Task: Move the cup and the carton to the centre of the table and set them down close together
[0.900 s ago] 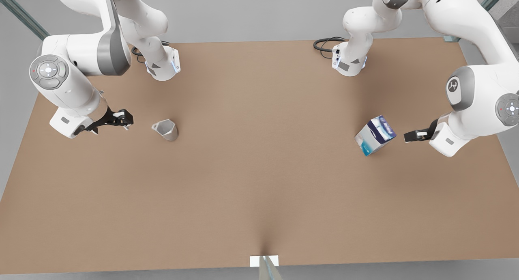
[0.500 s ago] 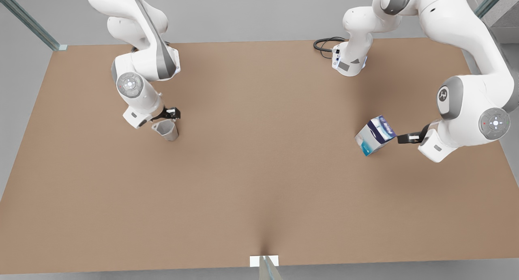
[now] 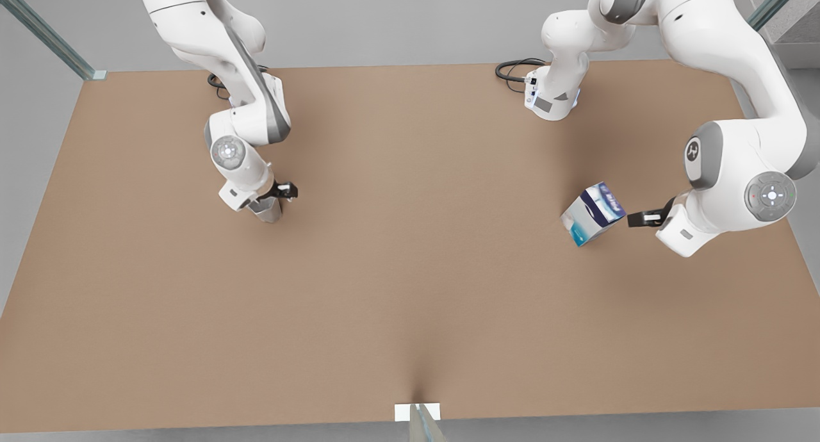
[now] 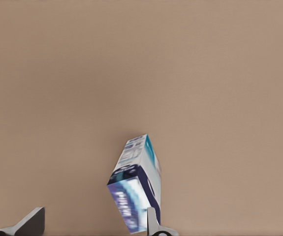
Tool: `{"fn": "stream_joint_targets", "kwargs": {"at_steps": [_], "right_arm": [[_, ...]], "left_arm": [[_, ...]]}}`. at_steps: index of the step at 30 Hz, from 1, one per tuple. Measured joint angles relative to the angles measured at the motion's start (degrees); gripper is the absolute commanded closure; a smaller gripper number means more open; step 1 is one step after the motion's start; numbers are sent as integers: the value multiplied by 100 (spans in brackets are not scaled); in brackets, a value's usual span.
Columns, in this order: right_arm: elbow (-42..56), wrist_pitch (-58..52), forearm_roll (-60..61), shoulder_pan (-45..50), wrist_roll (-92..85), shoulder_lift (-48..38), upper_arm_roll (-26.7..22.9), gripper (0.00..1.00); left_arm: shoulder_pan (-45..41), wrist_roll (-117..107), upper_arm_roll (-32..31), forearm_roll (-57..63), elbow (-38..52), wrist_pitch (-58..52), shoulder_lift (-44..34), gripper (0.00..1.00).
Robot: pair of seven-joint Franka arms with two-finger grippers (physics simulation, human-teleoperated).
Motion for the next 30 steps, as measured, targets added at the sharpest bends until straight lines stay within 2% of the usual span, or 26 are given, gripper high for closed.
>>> {"fn": "stream_joint_targets", "kwargs": {"at_steps": [11, 17, 22, 26, 30], "right_arm": [[-17, 293, 3, -555, 0, 442, -2, 0], [-123, 249, 202, -102, 0, 347, 121, 0], [-123, 294, 202, -618, -2, 406, 121, 0], [-123, 312, 211, -265, -8, 467, 121, 0], [-123, 408, 211, -477, -9, 555, 121, 0]], "left_arm": [[48, 8, 0, -15, -23, -18, -14, 0], [55, 16, 9, -16, -49, -14, 9, 0], [46, 11, 9, -16, -55, -18, 18, 0], [34, -10, 9, -20, -59, -4, 210, 0], [41, -7, 4, -27, -62, 13, 220, 0]]}}
